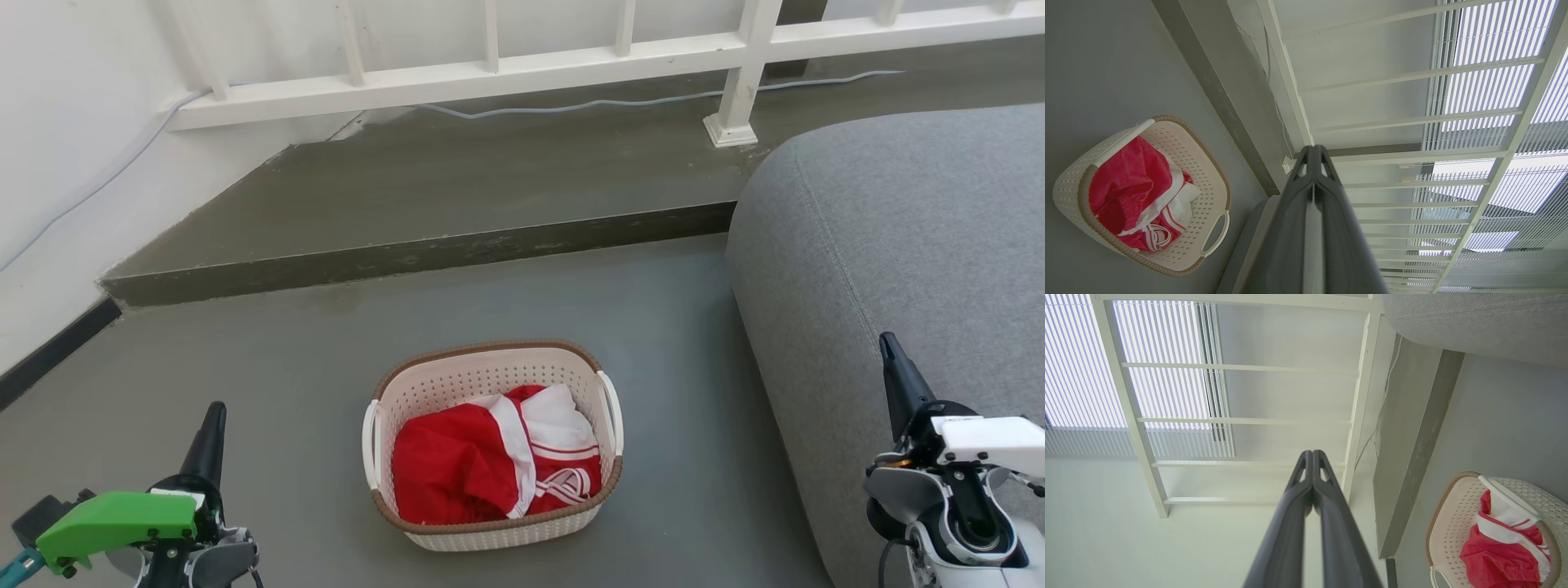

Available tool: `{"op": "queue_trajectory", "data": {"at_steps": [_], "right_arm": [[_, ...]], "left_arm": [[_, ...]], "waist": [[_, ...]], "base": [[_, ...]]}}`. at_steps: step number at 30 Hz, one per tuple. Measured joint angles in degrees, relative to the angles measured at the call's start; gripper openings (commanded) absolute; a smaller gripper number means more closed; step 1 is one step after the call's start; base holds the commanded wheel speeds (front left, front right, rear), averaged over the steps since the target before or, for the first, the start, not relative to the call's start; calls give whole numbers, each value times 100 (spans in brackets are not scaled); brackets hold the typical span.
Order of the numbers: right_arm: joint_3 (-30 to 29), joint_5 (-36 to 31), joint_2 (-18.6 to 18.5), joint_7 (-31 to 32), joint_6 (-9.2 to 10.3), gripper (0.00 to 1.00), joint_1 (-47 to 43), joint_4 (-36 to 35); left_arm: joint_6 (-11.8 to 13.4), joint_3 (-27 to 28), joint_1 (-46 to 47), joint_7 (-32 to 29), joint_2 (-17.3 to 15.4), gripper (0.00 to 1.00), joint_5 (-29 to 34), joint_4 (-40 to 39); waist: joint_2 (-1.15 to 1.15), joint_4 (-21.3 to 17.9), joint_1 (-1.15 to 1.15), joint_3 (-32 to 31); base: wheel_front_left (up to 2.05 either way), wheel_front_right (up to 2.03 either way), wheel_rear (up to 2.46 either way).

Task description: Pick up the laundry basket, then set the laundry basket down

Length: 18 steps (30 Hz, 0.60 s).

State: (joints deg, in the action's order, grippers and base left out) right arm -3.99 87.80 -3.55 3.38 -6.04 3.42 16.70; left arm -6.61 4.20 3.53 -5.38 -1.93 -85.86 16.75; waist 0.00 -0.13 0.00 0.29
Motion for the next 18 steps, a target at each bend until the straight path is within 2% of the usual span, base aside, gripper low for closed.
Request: {"op": "queue_trajectory", "data": {"at_steps": [11,18], "right_arm": [[-197,501,9,129,-52,0,2,-25],[-207,501,11,130,-52,0,3,-26]], "left_arm": [[-45,105,3,-147,0,0,-568,-47],[-45,105,3,-147,0,0,-573,-52]], "waist": [[0,13,0,-14],[0,13,0,-14]], "base": [[0,0,0],[0,0,0]]}}
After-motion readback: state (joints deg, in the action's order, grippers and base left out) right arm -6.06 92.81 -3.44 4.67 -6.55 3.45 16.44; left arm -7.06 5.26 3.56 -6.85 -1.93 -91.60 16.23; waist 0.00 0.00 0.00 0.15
